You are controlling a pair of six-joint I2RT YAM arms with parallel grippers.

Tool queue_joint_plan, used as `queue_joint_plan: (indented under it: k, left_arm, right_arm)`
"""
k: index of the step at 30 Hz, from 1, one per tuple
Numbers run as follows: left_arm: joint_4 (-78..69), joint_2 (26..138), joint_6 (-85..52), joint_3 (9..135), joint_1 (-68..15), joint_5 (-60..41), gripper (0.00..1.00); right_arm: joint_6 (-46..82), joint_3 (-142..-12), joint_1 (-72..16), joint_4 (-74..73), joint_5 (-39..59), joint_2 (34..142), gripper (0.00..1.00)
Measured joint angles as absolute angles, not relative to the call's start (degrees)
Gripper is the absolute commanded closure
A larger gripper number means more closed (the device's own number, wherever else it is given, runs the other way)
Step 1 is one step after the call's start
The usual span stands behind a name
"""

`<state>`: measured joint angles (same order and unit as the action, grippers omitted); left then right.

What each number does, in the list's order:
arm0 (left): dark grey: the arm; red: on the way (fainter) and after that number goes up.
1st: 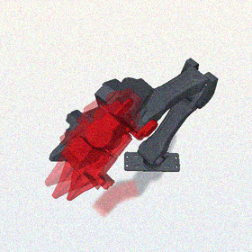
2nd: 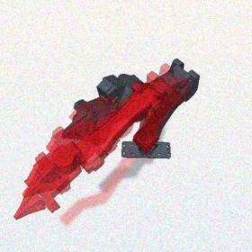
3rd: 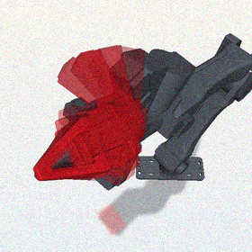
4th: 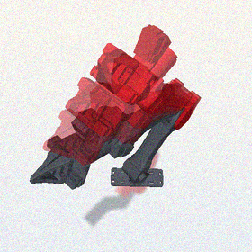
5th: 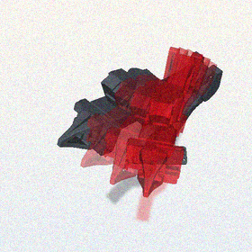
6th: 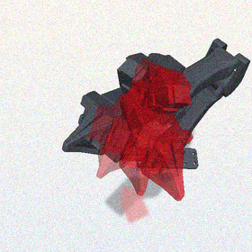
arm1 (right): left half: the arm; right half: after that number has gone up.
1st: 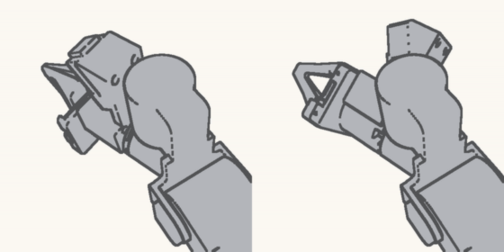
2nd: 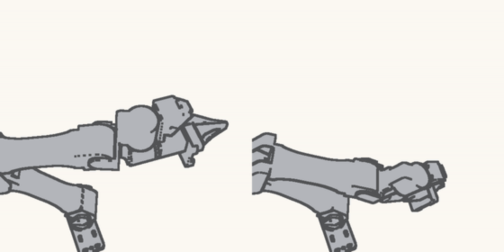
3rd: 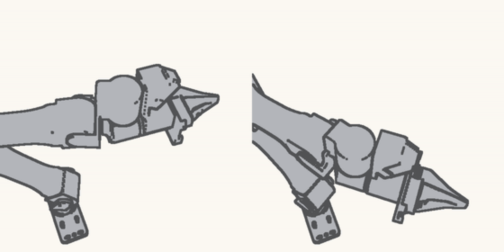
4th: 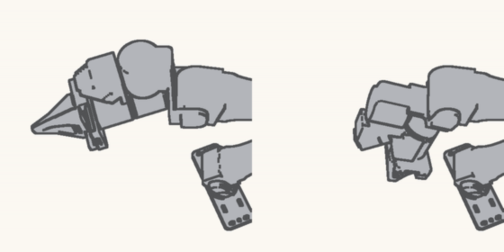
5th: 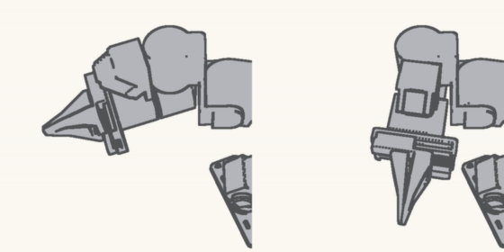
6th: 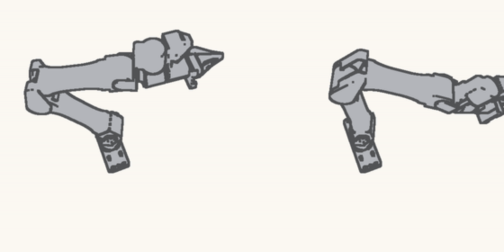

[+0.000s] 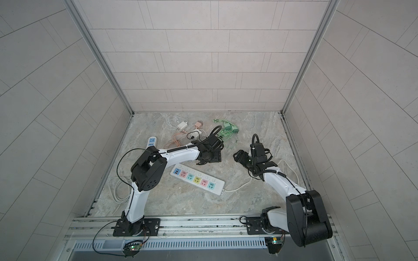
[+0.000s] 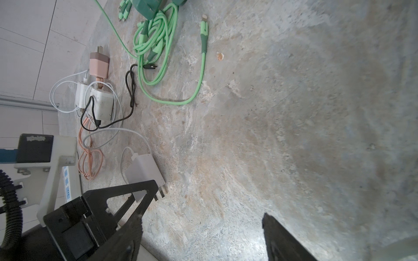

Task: Insert the plug
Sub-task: 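Lower the left gripper over the white charger while the right gripper draws back, then close the left gripper on the white charger and lift it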

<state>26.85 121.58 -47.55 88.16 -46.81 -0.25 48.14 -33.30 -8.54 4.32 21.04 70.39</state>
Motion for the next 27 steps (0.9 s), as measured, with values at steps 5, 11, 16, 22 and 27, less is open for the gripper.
queue_joint_plan:
  k: [5,11,16,22,27]
  left_arm:
    - [28.05,122.72,-48.16,89.80,-46.81,0.30,0.29]
    - [29.30,124.07,-48.49,91.64,-46.92,0.71,0.40]
    - [29.50,124.07,-48.64,91.66,-46.96,1.13,0.41]
    - [30.92,124.09,-48.64,92.18,-46.83,1.72,0.52]
    - [32.01,124.31,-46.37,92.84,-46.63,2.39,0.60]
  right_arm:
    - [47.48,-33.30,-8.14,4.32,21.65,70.46,0.16]
    - [46.68,-33.30,-7.64,4.34,22.52,70.61,0.16]
    - [46.28,-33.30,-7.53,4.34,23.27,70.65,0.16]
    - [46.22,-33.30,-7.53,4.34,24.21,70.72,0.17]
    - [45.95,-33.30,-7.53,4.34,24.93,70.72,0.16]
